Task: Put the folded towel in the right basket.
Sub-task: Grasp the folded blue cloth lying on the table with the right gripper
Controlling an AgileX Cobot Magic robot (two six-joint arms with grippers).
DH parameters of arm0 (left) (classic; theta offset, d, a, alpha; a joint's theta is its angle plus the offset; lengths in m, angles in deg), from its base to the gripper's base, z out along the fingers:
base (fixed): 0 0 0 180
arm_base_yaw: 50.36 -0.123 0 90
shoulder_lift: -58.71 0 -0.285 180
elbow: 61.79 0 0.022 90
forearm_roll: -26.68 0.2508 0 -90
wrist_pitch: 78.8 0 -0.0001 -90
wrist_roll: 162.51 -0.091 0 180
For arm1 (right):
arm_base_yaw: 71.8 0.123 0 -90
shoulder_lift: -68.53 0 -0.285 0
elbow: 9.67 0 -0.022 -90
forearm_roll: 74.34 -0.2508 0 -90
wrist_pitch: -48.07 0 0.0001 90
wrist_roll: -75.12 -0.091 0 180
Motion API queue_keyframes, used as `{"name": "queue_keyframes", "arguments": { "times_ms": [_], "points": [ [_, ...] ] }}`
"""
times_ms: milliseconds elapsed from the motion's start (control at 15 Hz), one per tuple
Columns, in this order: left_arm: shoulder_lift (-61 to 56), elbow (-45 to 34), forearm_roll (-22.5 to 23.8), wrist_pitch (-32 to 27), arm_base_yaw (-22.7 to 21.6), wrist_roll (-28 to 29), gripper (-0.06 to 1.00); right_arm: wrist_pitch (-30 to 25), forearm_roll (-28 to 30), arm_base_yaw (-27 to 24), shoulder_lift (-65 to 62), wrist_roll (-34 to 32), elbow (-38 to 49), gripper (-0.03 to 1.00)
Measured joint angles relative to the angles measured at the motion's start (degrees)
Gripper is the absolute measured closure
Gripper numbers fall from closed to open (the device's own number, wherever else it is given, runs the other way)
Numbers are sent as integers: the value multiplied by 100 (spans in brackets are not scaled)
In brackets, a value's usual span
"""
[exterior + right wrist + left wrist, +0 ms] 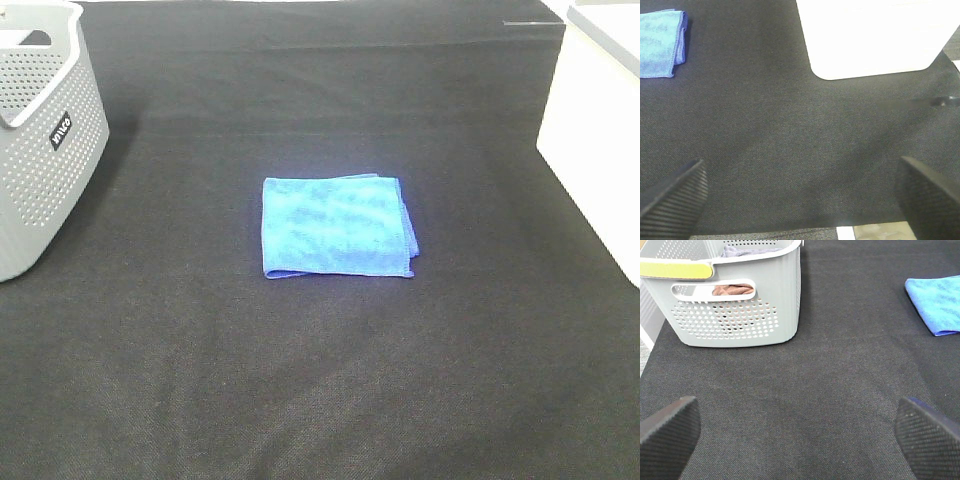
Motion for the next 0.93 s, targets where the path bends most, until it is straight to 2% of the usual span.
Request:
{"name": "queue_keyframes", "arguments": {
  "times_ms": [933],
  "points": [
    [0,0,0,0,0,0,-5,0,0,0,0,0,0,-1]
  ]
}}
